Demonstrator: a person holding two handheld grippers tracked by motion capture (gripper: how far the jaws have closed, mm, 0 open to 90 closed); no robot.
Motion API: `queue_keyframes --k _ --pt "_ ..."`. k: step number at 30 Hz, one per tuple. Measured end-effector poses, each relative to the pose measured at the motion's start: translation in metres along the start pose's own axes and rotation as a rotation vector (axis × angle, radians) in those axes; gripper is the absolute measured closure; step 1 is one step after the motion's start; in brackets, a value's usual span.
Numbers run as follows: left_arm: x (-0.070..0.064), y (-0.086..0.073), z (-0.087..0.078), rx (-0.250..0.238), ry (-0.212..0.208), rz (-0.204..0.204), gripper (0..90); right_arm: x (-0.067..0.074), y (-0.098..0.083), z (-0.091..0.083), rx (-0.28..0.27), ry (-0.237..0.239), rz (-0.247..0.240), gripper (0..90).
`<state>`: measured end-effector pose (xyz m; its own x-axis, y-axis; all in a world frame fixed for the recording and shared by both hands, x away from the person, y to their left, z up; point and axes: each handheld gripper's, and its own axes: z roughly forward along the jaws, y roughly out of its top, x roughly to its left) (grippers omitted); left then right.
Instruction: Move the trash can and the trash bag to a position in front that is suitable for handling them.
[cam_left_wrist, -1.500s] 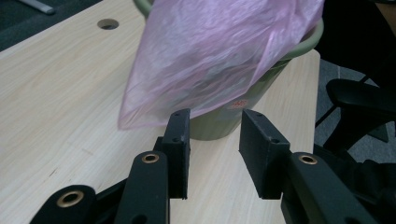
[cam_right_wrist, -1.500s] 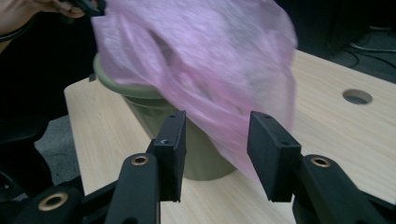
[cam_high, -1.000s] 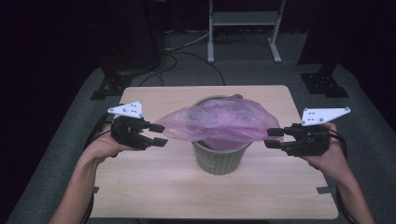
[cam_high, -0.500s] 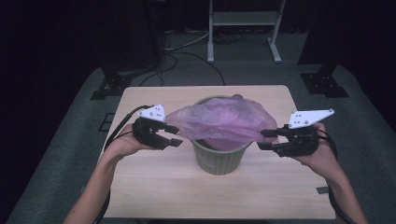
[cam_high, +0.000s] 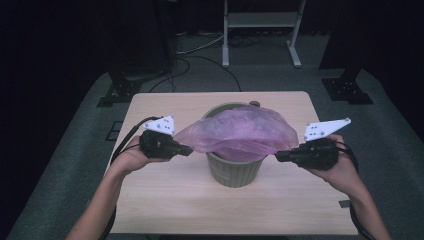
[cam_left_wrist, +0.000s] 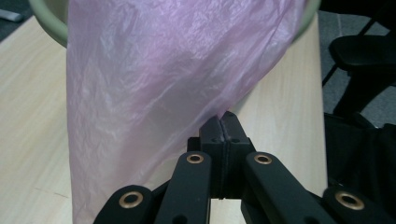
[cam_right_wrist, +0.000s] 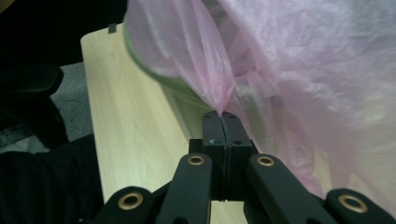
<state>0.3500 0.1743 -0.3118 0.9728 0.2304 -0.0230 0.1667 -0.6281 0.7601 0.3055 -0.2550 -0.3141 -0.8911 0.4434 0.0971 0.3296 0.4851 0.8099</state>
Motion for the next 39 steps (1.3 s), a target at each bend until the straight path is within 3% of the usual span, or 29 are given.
queue_keyframes --k 5,10,14,17,19,23,25,31,36,39 --pt "-0.01 -0.016 -0.002 -0.028 -0.063 -0.011 90.0 0.009 -0.006 0.0 0.02 0.052 -0.006 90.0" --pt "-0.009 -0.027 0.006 -0.003 -0.069 -0.029 90.0 0.008 -0.018 0.01 0.07 0.073 0.014 90.0" --pt "-0.006 -0.033 0.017 0.016 -0.093 -0.04 90.0 0.006 -0.026 0.018 0.077 0.093 0.032 90.0" --pt "-0.005 -0.035 0.026 0.042 -0.089 -0.038 90.0 0.004 -0.03 0.025 0.084 0.105 0.039 90.0" --pt "-0.002 -0.041 0.032 0.059 -0.086 -0.059 90.0 0.001 -0.037 0.035 0.126 0.094 0.048 90.0" --pt "0.0 -0.046 0.033 0.051 -0.085 -0.082 89.9 -0.002 -0.044 0.037 0.118 0.103 0.064 89.7" --pt "-0.002 -0.046 0.028 0.044 -0.083 -0.082 75.4 -0.001 -0.045 0.029 0.08 0.109 0.068 77.3" --pt "-0.015 -0.048 0.007 0.027 -0.088 -0.069 58.2 0.01 -0.043 0.005 0.028 0.096 0.046 67.4" --pt "-0.025 -0.049 -0.009 0.007 -0.077 -0.06 52.2 0.016 -0.039 -0.01 0.002 0.069 0.031 63.9" --pt "-0.031 -0.042 -0.024 -0.016 -0.04 -0.04 50.1 0.021 -0.029 -0.026 -0.035 0.009 0.004 61.2"
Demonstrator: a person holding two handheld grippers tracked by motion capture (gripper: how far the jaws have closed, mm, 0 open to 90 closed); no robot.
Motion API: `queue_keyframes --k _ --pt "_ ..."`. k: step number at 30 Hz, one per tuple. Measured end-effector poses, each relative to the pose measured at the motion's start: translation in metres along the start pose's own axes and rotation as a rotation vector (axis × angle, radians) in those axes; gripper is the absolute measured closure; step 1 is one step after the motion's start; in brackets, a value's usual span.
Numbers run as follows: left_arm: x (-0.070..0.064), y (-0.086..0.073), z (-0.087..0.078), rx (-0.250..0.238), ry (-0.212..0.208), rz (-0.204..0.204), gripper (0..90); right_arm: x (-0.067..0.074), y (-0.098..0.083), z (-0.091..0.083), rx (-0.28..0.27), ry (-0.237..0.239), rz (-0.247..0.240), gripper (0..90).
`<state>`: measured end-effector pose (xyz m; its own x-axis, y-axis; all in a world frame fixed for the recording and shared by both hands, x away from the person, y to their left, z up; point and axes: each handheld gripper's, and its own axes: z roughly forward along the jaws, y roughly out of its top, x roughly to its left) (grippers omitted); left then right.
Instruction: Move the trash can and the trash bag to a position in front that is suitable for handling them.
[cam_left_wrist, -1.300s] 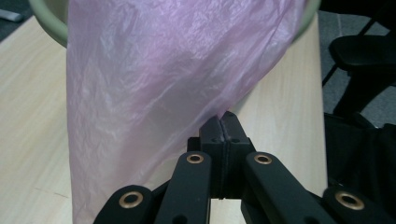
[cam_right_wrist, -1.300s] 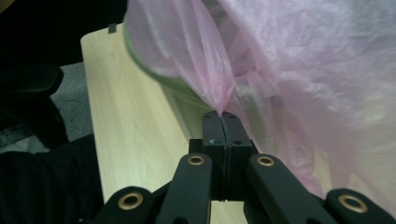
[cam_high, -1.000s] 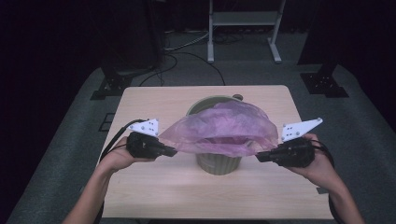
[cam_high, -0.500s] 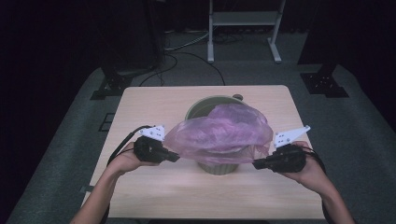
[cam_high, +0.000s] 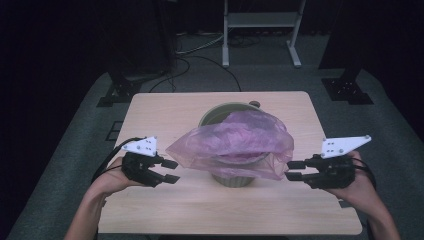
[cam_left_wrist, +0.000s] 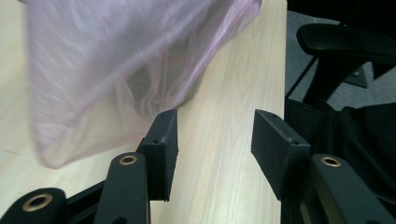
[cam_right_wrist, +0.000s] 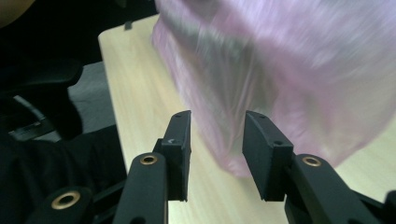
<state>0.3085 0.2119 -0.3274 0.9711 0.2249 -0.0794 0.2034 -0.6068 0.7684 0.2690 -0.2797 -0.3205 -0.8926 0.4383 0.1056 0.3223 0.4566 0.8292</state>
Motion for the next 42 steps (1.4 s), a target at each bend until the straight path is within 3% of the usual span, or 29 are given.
queue_keyframes --k 6,12,19,25,27,28,29,30,31,34,37,38,41,42 --pt "-0.005 0.021 -0.015 -0.011 0.051 0.042 48.0 0.0 0.018 -0.012 -0.047 -0.084 -0.047 54.3" --pt "-0.003 0.033 -0.02 -0.006 0.071 0.066 47.4 -0.007 0.027 -0.009 -0.04 -0.098 -0.059 50.4" --pt "0.009 0.042 -0.011 0.037 0.108 0.087 43.1 -0.018 0.036 -0.001 -0.031 -0.108 -0.097 45.9" --pt "0.022 0.048 0.005 0.075 0.143 0.101 41.1 -0.025 0.041 0.013 0.016 -0.118 -0.147 45.8" --pt "0.028 0.051 0.009 0.092 0.164 0.107 42.6 -0.029 0.043 0.017 0.029 -0.126 -0.144 51.7" --pt "0.032 0.053 0.012 0.091 0.168 0.106 50.6 -0.032 0.045 0.019 0.031 -0.127 -0.13 60.1" --pt "0.032 0.053 0.012 0.091 0.168 0.106 56.7 -0.032 0.045 0.019 0.031 -0.127 -0.13 60.1" --pt "0.034 0.054 0.014 0.076 0.162 0.111 56.7 -0.034 0.047 0.02 0.033 -0.124 -0.116 65.1" --pt "0.036 0.055 0.014 0.076 0.157 0.119 67.9 -0.037 0.049 0.02 0.037 -0.113 -0.085 71.8" --pt "0.039 0.058 0.015 0.072 0.143 0.122 87.1 -0.043 0.057 0.021 0.069 -0.09 -0.036 86.2" --pt "0.039 0.059 0.015 0.067 0.143 0.127 89.9 -0.044 0.06 0.022 0.08 -0.085 -0.03 88.4" --pt "0.038 0.058 0.012 0.064 0.11 0.127 83.0 -0.044 0.063 0.022 0.082 -0.08 -0.032 88.4" --pt "0.033 0.057 0.009 0.075 0.105 0.143 68.0 -0.043 0.064 0.023 0.083 -0.077 -0.032 88.5" --pt "0.03 0.056 0.007 0.074 0.094 0.152 68.0 -0.043 0.064 0.023 0.083 -0.076 -0.033 88.5"
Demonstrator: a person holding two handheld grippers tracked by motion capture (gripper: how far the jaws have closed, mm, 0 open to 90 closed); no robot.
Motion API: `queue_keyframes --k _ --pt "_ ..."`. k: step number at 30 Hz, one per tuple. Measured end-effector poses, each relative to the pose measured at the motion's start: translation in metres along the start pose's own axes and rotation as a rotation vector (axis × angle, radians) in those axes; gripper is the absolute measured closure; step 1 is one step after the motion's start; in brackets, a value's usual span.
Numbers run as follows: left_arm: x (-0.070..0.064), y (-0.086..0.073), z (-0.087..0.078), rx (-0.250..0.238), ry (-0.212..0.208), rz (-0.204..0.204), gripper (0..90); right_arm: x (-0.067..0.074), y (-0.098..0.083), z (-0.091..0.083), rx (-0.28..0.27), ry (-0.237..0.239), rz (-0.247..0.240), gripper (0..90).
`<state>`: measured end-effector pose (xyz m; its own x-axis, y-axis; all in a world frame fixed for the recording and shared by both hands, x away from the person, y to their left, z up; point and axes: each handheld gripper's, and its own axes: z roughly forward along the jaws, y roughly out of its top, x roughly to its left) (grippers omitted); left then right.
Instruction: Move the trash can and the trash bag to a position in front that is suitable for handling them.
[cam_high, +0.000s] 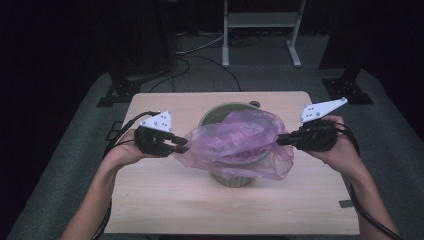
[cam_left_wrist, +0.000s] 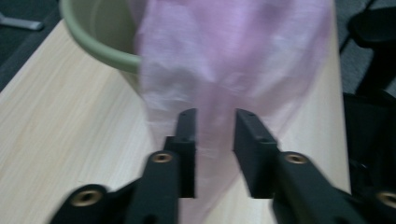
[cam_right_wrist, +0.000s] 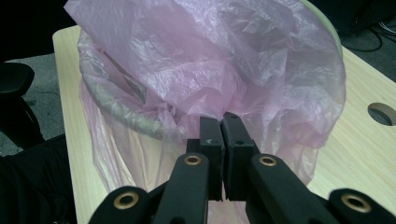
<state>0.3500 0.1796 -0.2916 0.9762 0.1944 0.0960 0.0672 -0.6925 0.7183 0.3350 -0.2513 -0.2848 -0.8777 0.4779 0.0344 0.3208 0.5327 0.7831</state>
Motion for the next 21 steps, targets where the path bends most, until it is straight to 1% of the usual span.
queue_keyframes --k 1,3,4,5,6,7,8,10,11,12,13,14,15,16,17,18,19,20,21 --pt "-0.004 -0.001 -0.002 0.001 -0.009 0.0 61.3 0.001 0.0 0.0 0.0 0.001 -0.001 88.5" --pt "-0.008 -0.002 -0.004 0.005 -0.002 0.011 55.5 0.002 0.0 0.0 0.0 0.002 0.0 88.5" --pt "-0.01 -0.003 -0.005 0.017 -0.005 0.01 52.2 0.002 0.0 0.0 -0.001 0.003 0.0 88.5" --pt "-0.012 -0.003 -0.005 0.022 -0.002 0.009 47.3 0.003 0.0 0.0 -0.004 0.004 -0.001 88.5" --pt "-0.013 -0.004 -0.004 0.027 0.003 0.009 46.4 0.004 0.0 0.001 -0.007 0.004 -0.002 88.3" --pt "-0.015 -0.005 -0.003 0.036 0.018 0.014 43.5 0.005 0.0 0.0 -0.008 0.004 -0.003 88.3" --pt "-0.016 -0.005 -0.002 0.042 0.027 0.016 37.3 0.006 0.0 0.0 -0.012 0.005 -0.005 88.3" --pt "-0.017 -0.006 -0.001 0.051 0.035 0.017 36.1 0.008 -0.001 0.0 -0.012 0.005 -0.005 88.3" --pt "-0.018 -0.007 0.001 0.058 0.05 0.022 35.3 0.009 -0.001 -0.001 -0.014 0.003 -0.006 88.3" --pt "-0.018 -0.007 0.003 0.067 0.07 0.023 32.4 0.009 -0.002 -0.001 -0.015 0.002 -0.002 88.3" --pt "-0.019 -0.007 0.004 0.07 0.08 0.025 32.6 0.009 -0.003 -0.001 -0.018 0.002 0.0 88.3" --pt "-0.018 -0.006 0.007 0.075 0.098 0.025 33.8 0.009 -0.004 -0.001 -0.018 0.003 0.002 88.3" --pt "-0.018 -0.006 0.008 0.079 0.111 0.023 37.9 0.009 -0.005 -0.001 -0.021 0.001 0.001 88.3" --pt "-0.017 -0.004 0.014 0.105 0.144 0.038 47.3 0.009 -0.006 -0.001 -0.025 0.001 0.005 88.3" --pt "-0.017 -0.004 0.014 0.105 0.144 0.038 55.5 0.009 -0.006 -0.001 -0.025 0.001 0.005 88.3" --pt "-0.017 -0.003 0.016 0.105 0.151 0.052 55.5 0.009 -0.006 -0.001 -0.026 0.001 0.006 88.3" --pt "-0.016 -0.002 0.017 0.099 0.147 0.052 65.3 0.009 -0.006 -0.001 -0.03 0.001 0.004 88.3" --pt "-0.016 0.0 0.019 0.098 0.15 0.064 77.1 0.008 -0.005 -0.002 -0.033 0.0 0.004 88.4" --pt "-0.016 0.0 0.019 0.098 0.15 0.064 82.0 0.008 -0.005 -0.002 -0.033 0.0 0.004 88.4"
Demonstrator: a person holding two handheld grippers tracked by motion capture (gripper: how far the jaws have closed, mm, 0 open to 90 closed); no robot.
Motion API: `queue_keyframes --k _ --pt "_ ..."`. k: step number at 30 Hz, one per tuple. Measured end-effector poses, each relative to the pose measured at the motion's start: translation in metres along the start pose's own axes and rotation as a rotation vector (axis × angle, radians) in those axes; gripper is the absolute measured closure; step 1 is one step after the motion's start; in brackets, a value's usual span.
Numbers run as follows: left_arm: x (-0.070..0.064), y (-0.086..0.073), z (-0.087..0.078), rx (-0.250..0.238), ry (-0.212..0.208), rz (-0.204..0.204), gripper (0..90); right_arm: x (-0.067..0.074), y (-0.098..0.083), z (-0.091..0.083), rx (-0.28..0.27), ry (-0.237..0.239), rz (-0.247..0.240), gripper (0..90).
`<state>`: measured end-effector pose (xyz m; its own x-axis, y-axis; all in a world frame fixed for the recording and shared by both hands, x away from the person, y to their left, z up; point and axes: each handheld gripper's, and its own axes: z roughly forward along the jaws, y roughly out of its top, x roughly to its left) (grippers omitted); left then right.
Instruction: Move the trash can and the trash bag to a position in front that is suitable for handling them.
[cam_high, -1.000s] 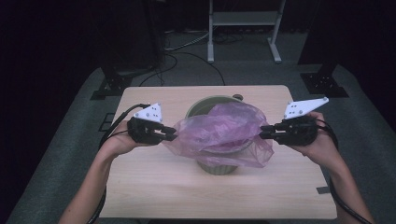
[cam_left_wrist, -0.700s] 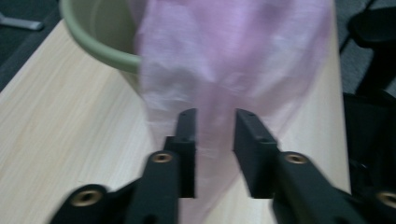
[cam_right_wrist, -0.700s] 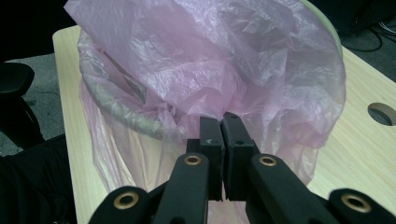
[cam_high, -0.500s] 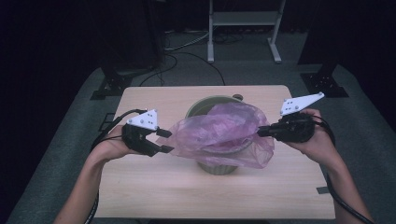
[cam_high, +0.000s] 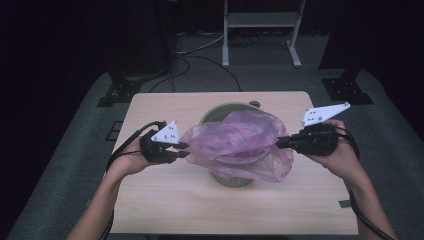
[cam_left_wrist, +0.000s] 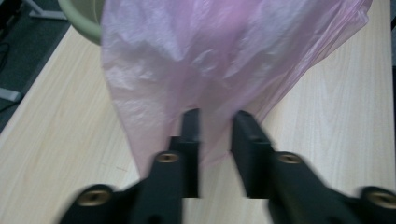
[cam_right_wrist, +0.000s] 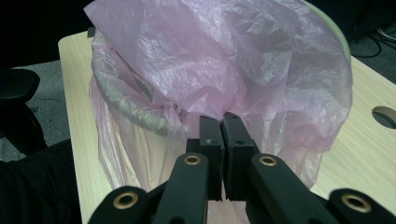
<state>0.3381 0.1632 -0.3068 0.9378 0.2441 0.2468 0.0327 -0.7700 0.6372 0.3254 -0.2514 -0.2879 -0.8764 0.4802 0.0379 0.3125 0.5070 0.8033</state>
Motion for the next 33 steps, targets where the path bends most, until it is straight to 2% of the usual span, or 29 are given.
queue_keyframes --k 2,3,6,9,10,11,13,19,22,27,33 --pt "0.002 0.002 0.0 -0.016 -0.007 -0.004 89.4 -0.001 0.0 -0.001 -0.004 -0.002 0.001 88.3" --pt "0.005 0.003 -0.002 -0.037 -0.011 -0.021 89.9 -0.003 0.001 -0.003 -0.009 -0.002 0.006 88.4" --pt "0.009 0.005 -0.005 -0.053 -0.01 -0.032 90.0 -0.006 0.002 -0.005 -0.022 -0.004 0.013 88.6" --pt "0.022 0.008 -0.009 -0.088 0.005 -0.077 90.0 -0.016 0.006 -0.006 -0.038 -0.021 0.038 89.5" --pt "0.022 0.008 -0.009 -0.088 0.005 -0.077 90.0 -0.016 0.006 -0.006 -0.038 -0.021 0.038 89.5" --pt "0.028 0.009 -0.009 -0.11 0.01 -0.107 90.0 -0.022 0.009 -0.004 -0.038 -0.03 0.055 89.6" --pt "0.032 0.009 -0.009 -0.114 0.011 -0.115 90.0 -0.029 0.01 -0.001 -0.036 -0.043 0.071 90.0" --pt "0.058 0.01 -0.002 -0.151 0.023 -0.2 90.0 -0.046 0.012 0.009 -0.032 -0.07 0.119 90.0" --pt "0.071 0.01 0.004 -0.166 0.043 -0.243 90.0 -0.054 0.013 0.013 -0.041 -0.088 0.153 90.0" --pt "0.084 0.008 0.017 -0.15 0.057 -0.277 90.0 -0.068 0.01 0.018 -0.045 -0.137 0.212 90.0" --pt "0.091 0.002 0.03 -0.125 0.059 -0.304 90.0 -0.075 0.005 0.031 -0.01 -0.147 0.231 90.0"
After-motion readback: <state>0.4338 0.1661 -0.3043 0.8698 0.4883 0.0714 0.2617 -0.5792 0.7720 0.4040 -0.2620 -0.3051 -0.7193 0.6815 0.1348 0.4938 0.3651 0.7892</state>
